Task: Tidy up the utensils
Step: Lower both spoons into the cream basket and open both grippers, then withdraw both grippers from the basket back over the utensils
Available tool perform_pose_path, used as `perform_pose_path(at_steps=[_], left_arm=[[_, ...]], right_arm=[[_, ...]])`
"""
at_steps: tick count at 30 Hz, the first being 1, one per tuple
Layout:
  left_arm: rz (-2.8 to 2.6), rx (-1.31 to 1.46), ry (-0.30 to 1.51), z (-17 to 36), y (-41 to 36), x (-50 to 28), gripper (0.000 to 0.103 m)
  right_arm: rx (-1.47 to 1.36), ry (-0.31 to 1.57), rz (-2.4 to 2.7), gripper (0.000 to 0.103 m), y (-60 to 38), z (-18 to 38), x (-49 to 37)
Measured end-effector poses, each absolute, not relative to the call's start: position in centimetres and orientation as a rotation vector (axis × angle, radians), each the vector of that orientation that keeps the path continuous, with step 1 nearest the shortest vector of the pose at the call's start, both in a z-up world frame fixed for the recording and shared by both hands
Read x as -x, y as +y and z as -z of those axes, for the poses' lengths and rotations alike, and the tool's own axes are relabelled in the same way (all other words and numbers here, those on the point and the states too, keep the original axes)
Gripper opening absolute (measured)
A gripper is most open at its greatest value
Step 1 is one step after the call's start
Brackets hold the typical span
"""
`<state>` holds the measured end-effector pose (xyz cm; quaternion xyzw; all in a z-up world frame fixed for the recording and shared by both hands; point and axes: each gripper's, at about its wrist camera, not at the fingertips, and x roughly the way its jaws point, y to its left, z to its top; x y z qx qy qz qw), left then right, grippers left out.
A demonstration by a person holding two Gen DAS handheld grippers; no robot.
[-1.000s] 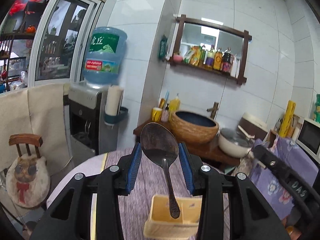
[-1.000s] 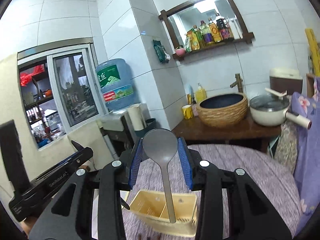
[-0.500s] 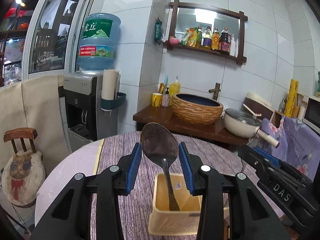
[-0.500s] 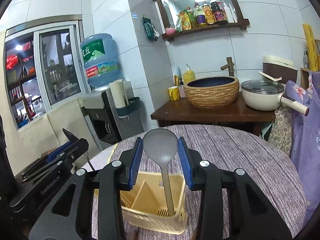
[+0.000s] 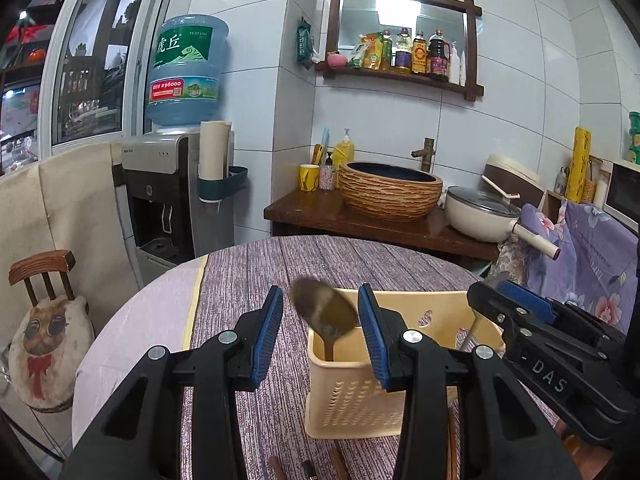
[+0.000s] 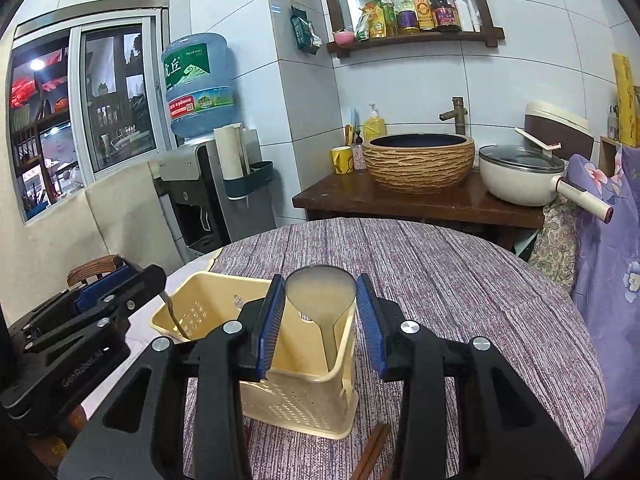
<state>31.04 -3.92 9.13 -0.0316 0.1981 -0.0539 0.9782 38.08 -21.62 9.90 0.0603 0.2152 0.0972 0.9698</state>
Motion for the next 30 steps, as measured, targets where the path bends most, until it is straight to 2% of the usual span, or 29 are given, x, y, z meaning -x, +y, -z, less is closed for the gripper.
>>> perform_pose_path(at_steps=[3, 6, 8, 10, 15, 23, 30], left_arm=[[0.111, 0.081, 0.371, -9.6, -3.5, -29.9, 0.055], [0.105, 0.091, 0.348, -10.2, -3.1, -28.7, 0.061], [0.096, 0.083, 0.347, -10.3, -3.1, -27.9, 0.065], [0.087, 0.078, 0.348, -10.2, -3.0, -26.9, 0.077], [0.081, 0.085, 0.408, -9.2, -2.6, -25.2, 0.089], [0.035, 0.120, 0.535, -5.9, -1.3, -23.0, 0.094], [0.027, 0.097, 0.633, -2.8, -1.0, -21.6, 0.095]], right_arm=[[-0.144, 0.419, -0.190, 0.053, -22.3, -10.1, -37.5], [-0.154, 0.411, -0.200, 0.055, -22.7, -10.5, -36.5], [-0.153, 0.411, -0.207, 0.061, -22.9, -10.7, -35.7], [-0.150, 0.410, -0.213, 0.069, -23.2, -10.8, -34.4], [-0.124, 0.435, -0.210, 0.080, -23.9, -10.8, -31.1], [-0.064, 0.533, -0.213, 0.086, -24.6, -7.8, -27.3], [-0.049, 0.644, -0.173, 0.086, -25.5, -3.4, -26.0]])
